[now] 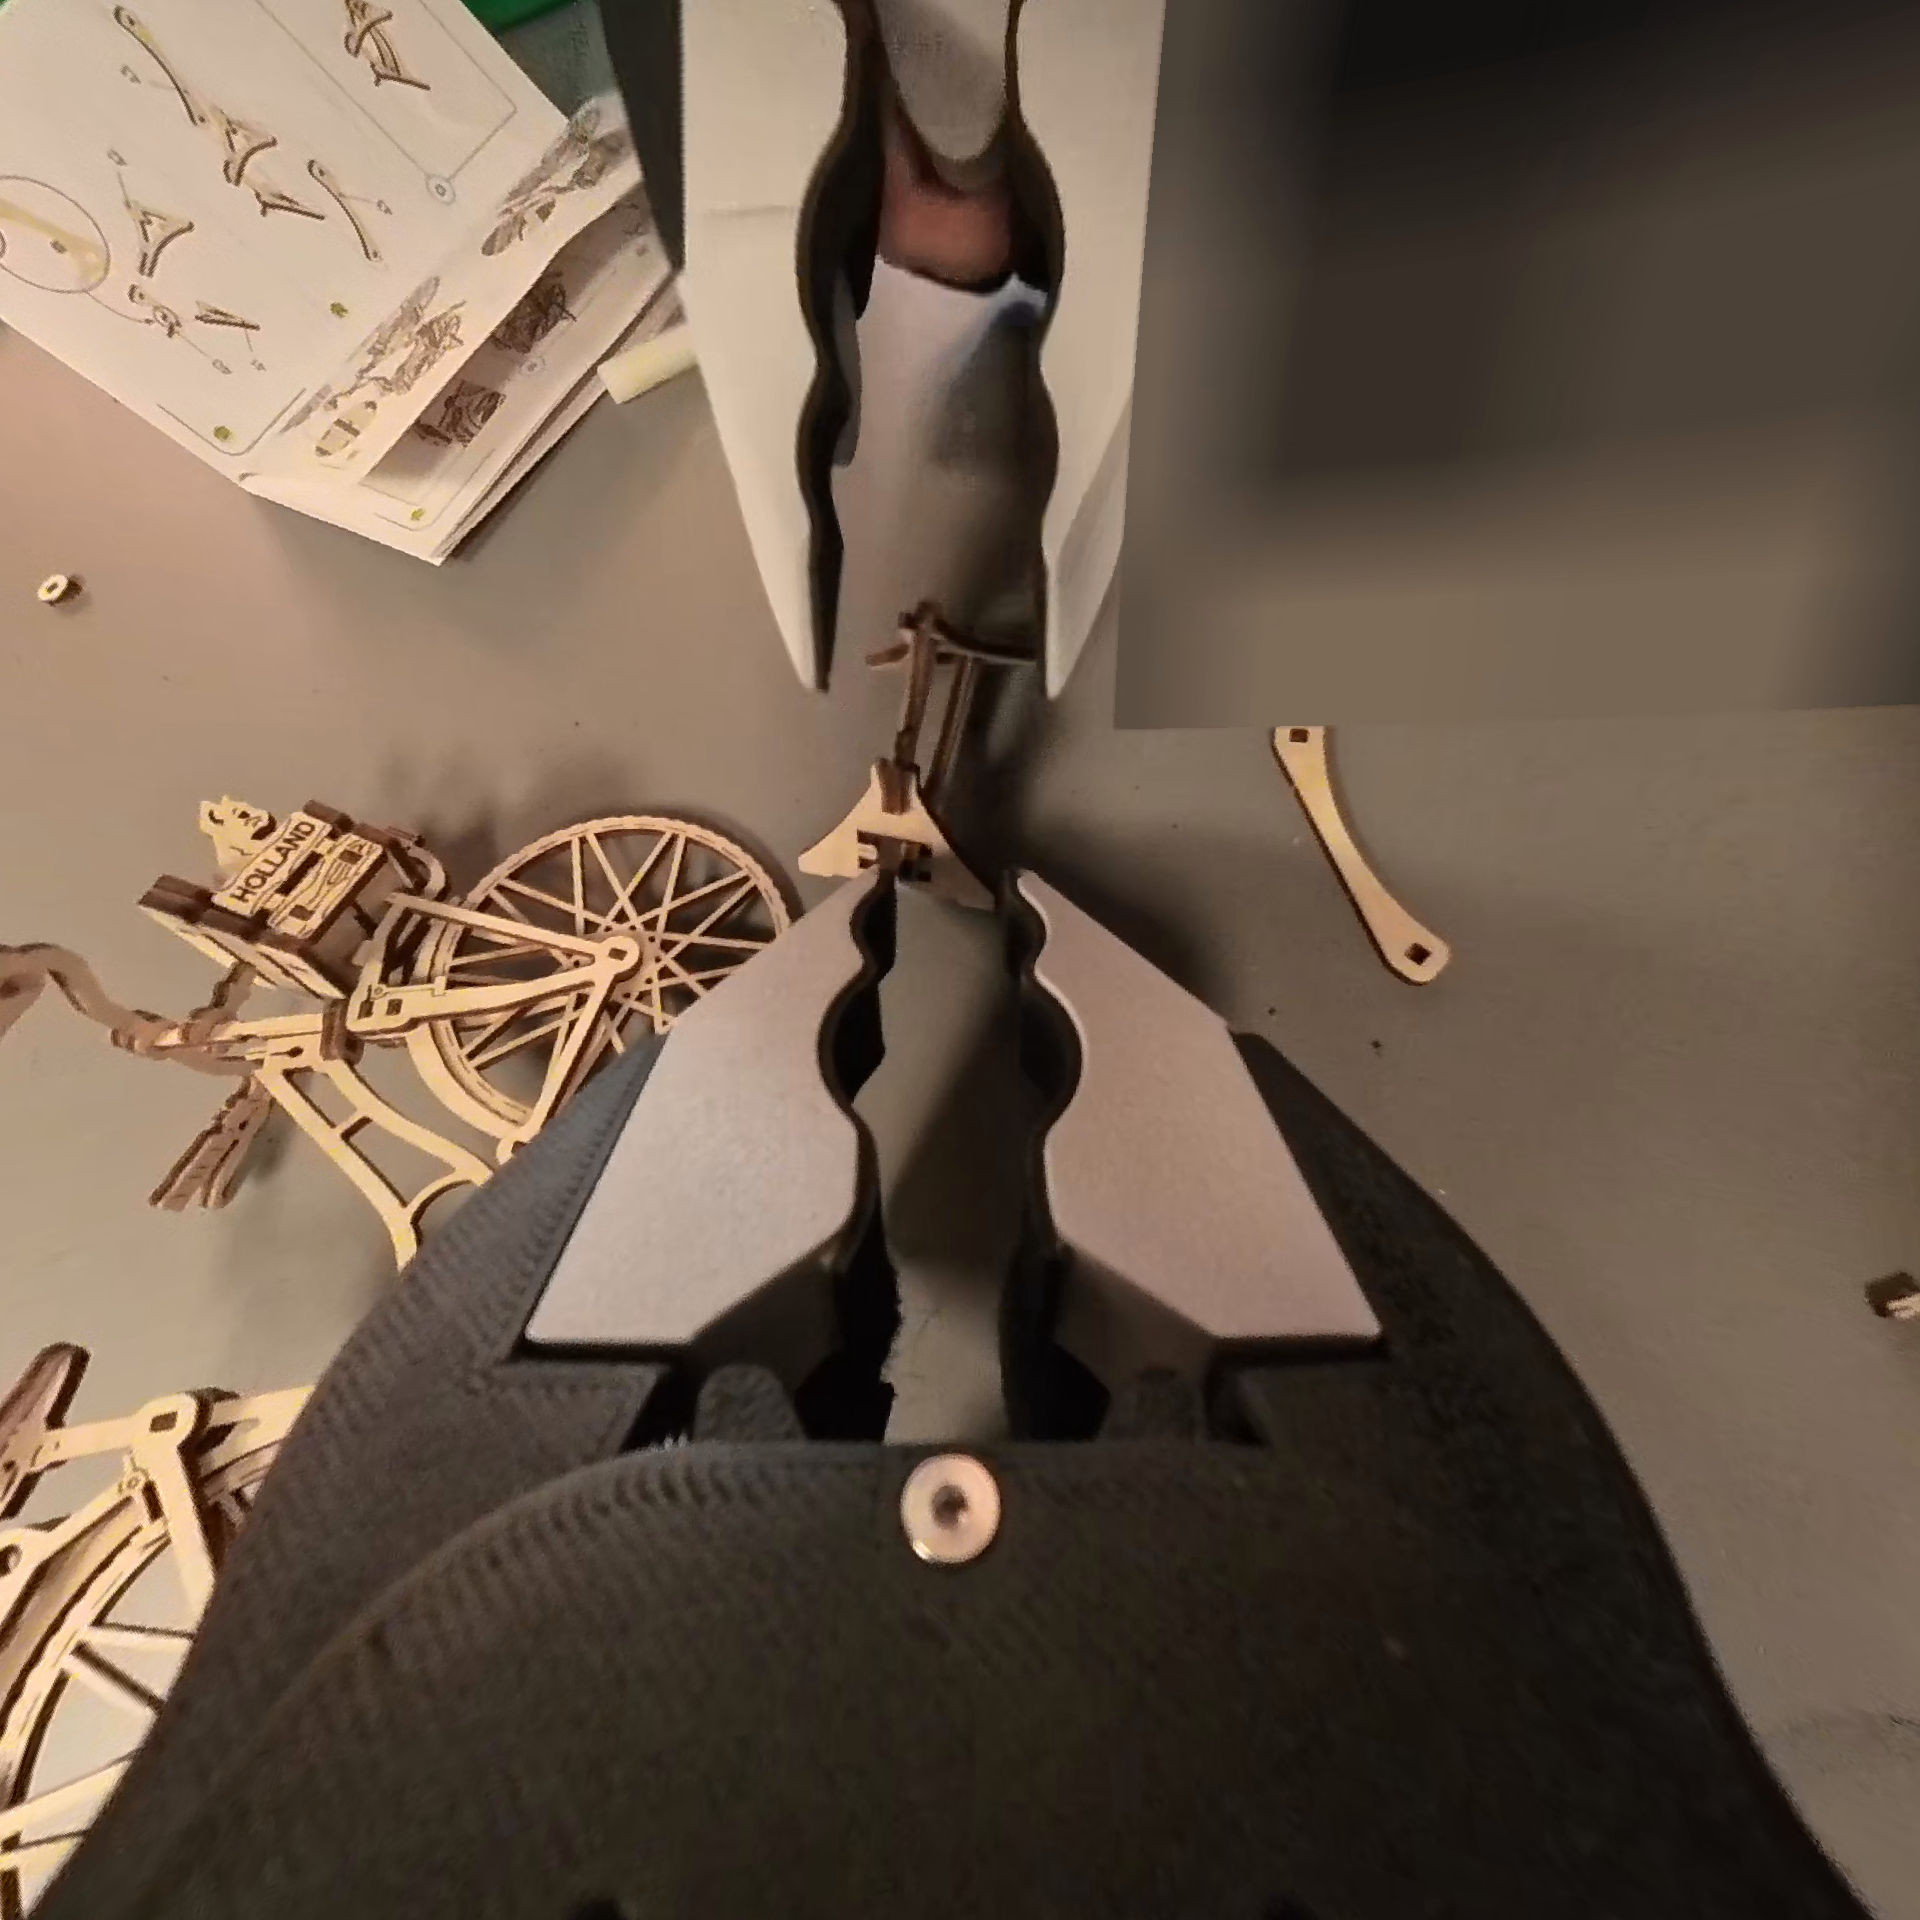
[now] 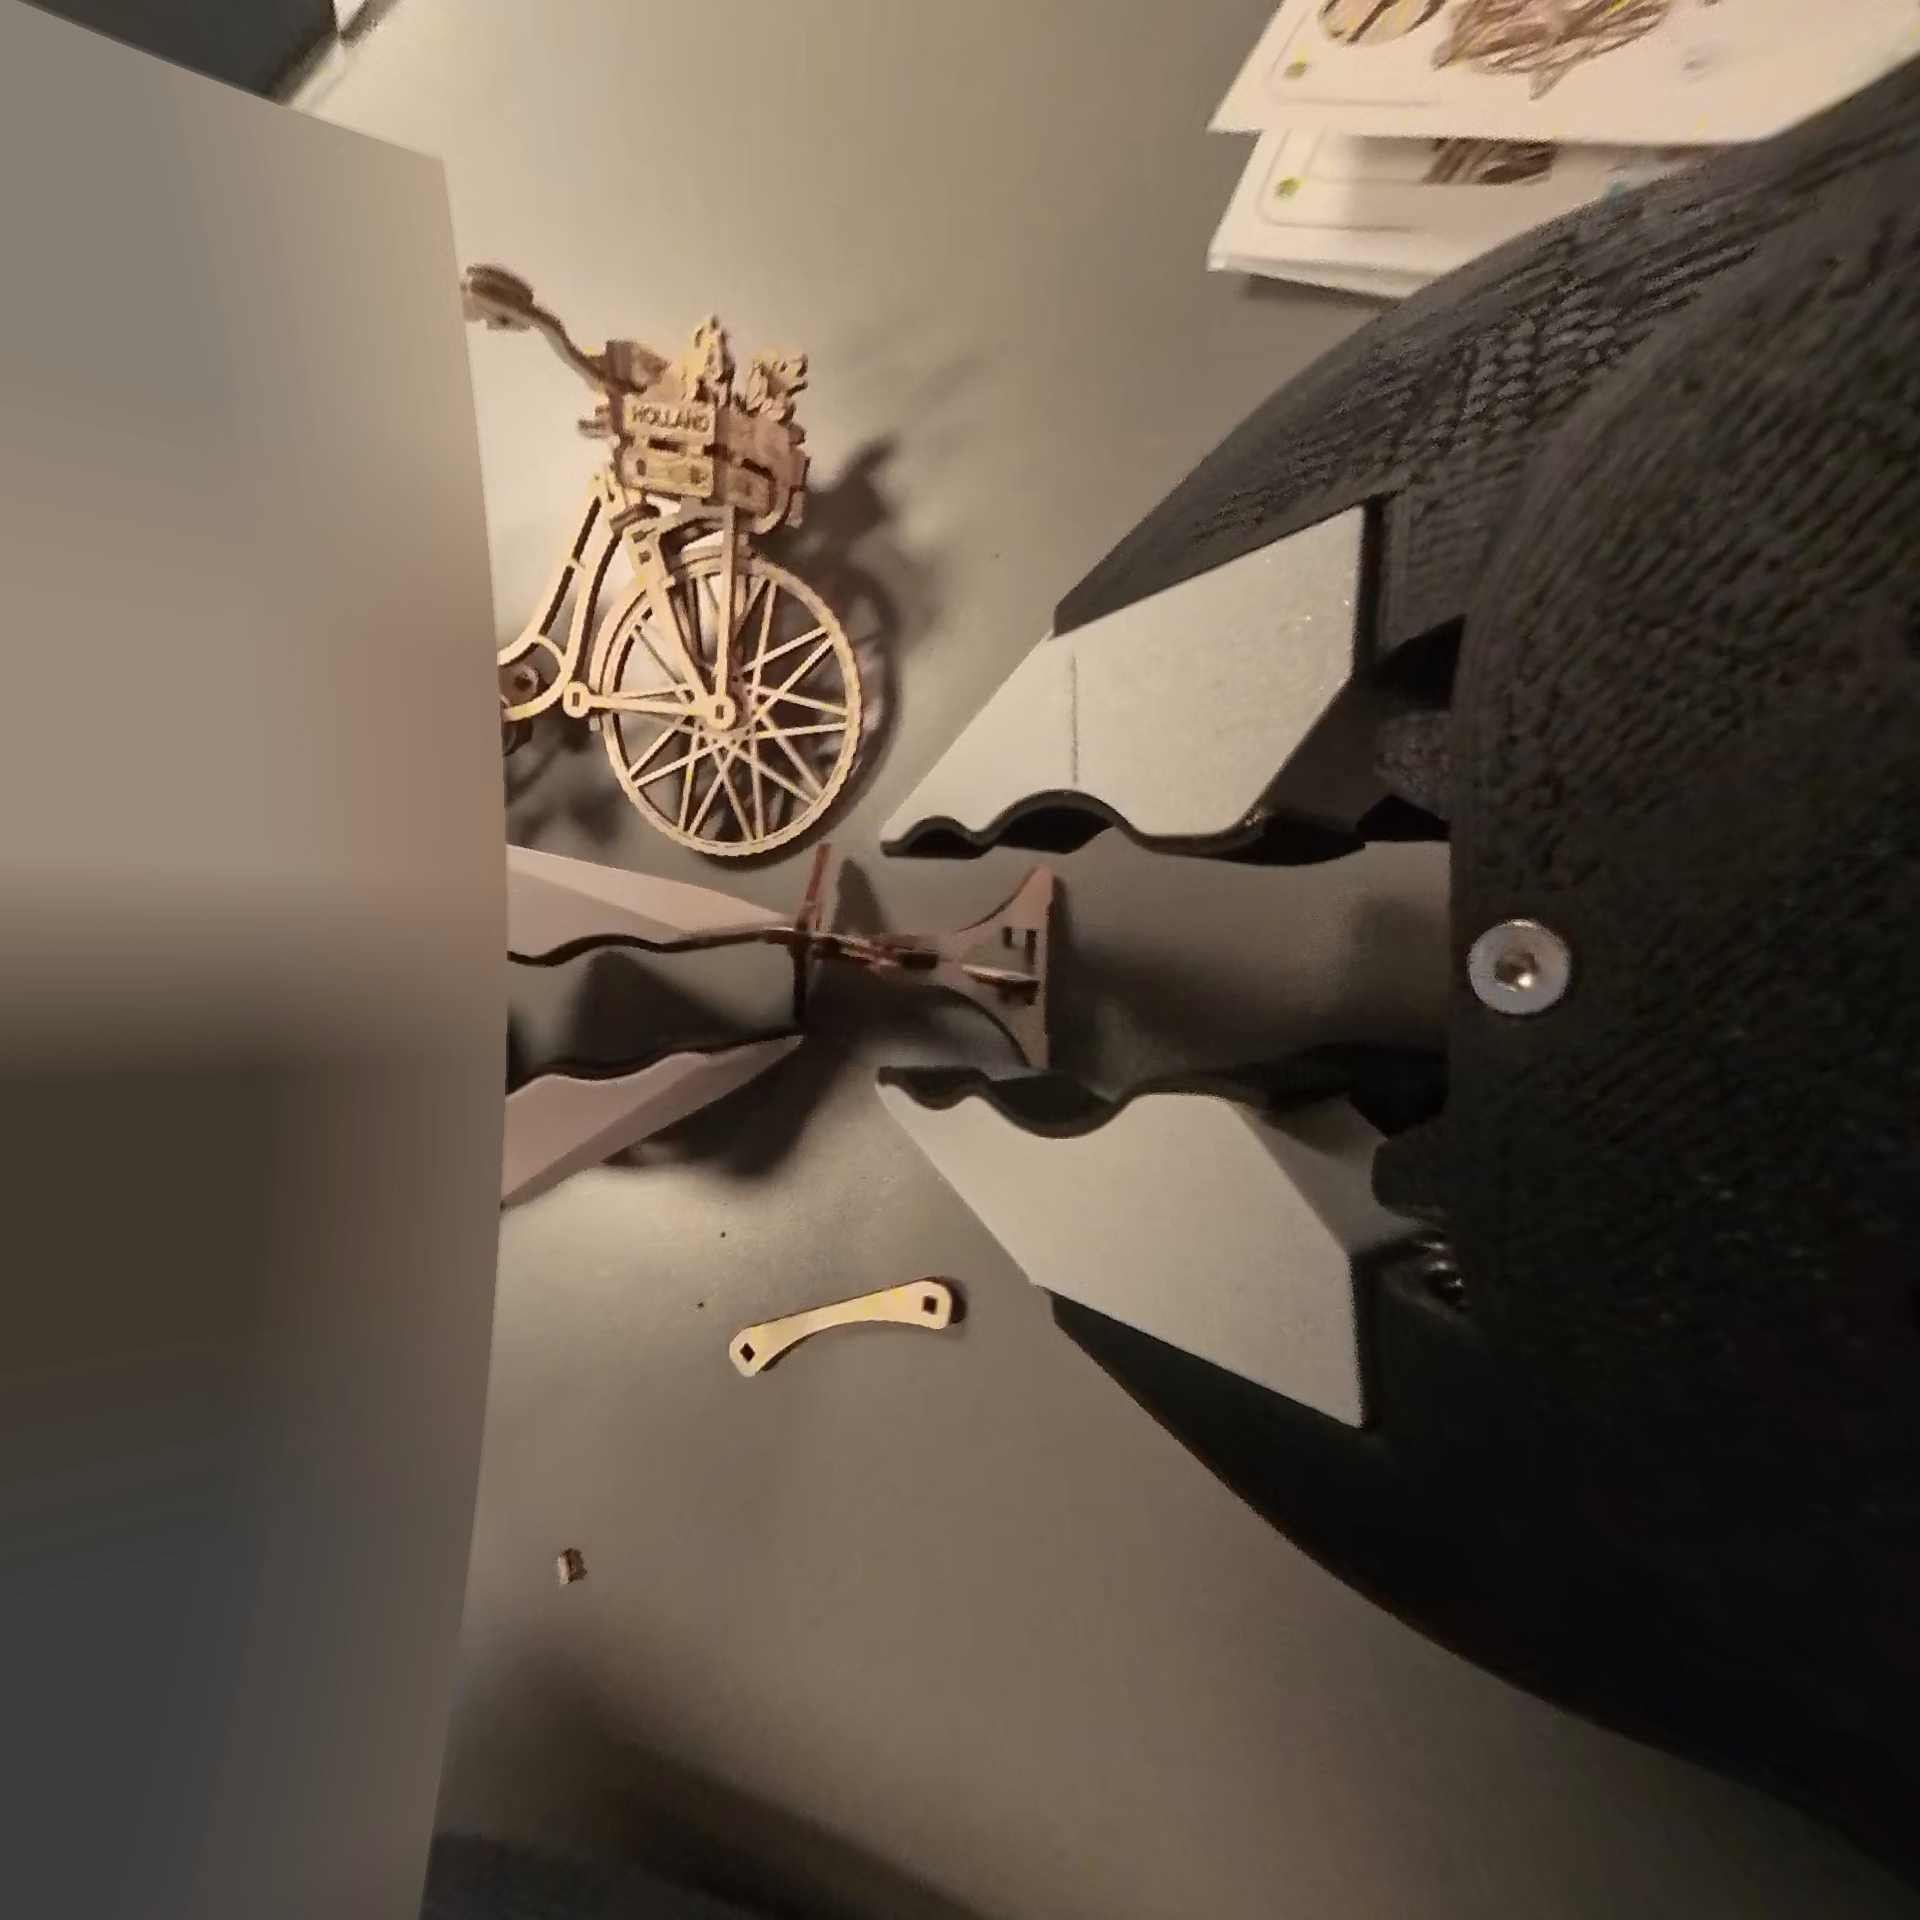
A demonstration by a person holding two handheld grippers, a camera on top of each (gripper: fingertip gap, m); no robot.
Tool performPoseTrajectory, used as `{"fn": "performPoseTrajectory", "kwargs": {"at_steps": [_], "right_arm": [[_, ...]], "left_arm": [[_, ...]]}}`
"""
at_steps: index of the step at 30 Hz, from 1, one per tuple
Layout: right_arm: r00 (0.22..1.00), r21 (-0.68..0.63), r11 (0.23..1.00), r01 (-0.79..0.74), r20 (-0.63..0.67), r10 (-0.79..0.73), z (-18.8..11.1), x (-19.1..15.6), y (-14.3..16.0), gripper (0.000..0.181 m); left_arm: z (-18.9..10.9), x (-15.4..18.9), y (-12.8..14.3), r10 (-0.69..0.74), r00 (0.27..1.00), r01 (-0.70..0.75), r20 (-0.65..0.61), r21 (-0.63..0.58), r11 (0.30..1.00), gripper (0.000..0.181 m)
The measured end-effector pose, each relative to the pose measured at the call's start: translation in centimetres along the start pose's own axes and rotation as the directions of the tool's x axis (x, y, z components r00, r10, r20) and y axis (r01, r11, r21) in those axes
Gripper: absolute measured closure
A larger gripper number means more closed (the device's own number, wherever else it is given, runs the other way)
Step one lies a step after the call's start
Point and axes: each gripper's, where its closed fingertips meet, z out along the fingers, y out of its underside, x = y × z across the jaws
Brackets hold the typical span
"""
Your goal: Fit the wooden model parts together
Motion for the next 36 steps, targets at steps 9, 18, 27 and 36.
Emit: {"fn": "performPoseTrajectory", "kwargs": {"at_steps": [9, 18, 27, 36], "right_arm": [[0.991, 0.044, 0.997, -0.067, -0.117, 0.072, -2.2, -0.5, 1.0, 0.157], [0.989, -0.08, 0.997, -0.014, -0.148, 0.002, -0.8, -1.3, 2.1, 0.16], [0.988, -0.096, 0.995, -0.01, -0.156, -0.005, -0.6, -1.2, 2.2, 0.166], [0.989, -0.089, 0.995, -0.042, -0.148, 0.028, -0.6, -1.0, 2.1, 0.169]], "left_arm": [[0.1, -0.1, 0.0, -0.022, 1.0, 0.022, -0.014, -0.002, 1.0, 0.162], [0.3, 0.0, 0.0, -0.017, 1.0, 0.017, -0.02, -0.009, 1.0, 0.164], [0.4, -0.1, 0.0, -0.01, 1.0, 0.01, -0.008, -0.011, 1.0, 0.164], [0.4, -0.2, -0.1, -0.015, 1.0, 0.015, -0.003, -0.011, 1.0, 0.165]]}}
